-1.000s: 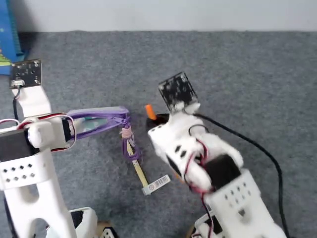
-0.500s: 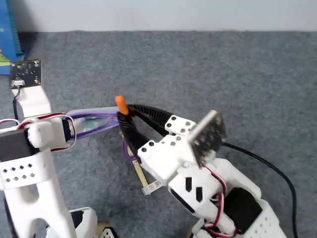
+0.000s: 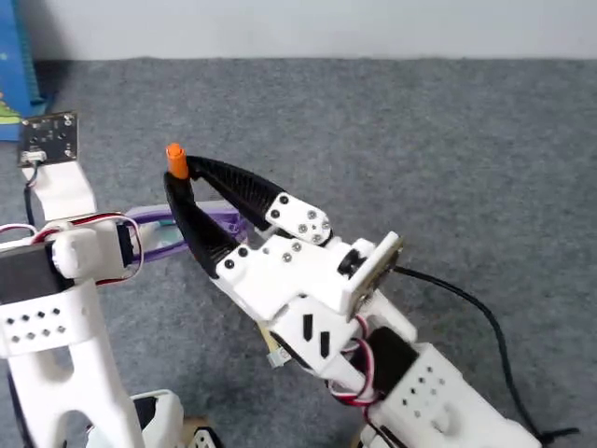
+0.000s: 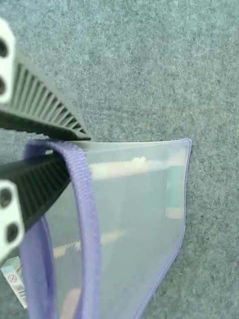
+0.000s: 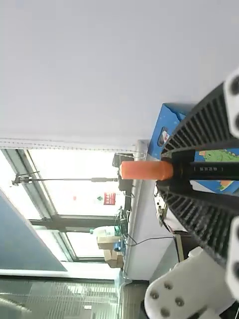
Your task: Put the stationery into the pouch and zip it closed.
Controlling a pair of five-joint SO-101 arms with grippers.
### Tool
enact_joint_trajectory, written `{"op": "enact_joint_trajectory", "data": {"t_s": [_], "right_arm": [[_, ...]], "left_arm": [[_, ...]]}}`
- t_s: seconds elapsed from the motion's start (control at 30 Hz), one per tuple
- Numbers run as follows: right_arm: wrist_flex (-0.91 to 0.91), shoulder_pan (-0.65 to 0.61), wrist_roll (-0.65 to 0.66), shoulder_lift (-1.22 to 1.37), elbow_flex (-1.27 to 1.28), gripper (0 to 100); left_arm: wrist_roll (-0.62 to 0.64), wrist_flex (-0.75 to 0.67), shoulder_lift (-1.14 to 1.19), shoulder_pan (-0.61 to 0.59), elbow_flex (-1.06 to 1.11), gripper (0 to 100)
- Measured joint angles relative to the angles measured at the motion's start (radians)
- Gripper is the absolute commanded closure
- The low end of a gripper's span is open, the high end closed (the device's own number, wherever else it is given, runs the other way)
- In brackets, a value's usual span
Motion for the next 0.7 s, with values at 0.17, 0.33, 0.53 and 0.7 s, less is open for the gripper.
{"op": "enact_joint_trajectory", "data": {"t_s": [0.17,0.33,0.53,0.7], "right_arm": [[-0.226,0.000,-0.005,0.055,0.129,99.1],[-0.394,-0.003,-0.006,0.127,0.172,99.1],[-0.517,0.029,-0.008,0.269,0.172,99.1],[-0.565,0.058,-0.014,0.381,0.212,98.9]], "left_arm": [[0.000,0.000,0.000,0.000,0.000,99],[0.000,0.000,0.000,0.000,0.000,99],[0.000,0.000,0.000,0.000,0.000,99],[0.000,0.000,0.000,0.003,0.000,99]]}}
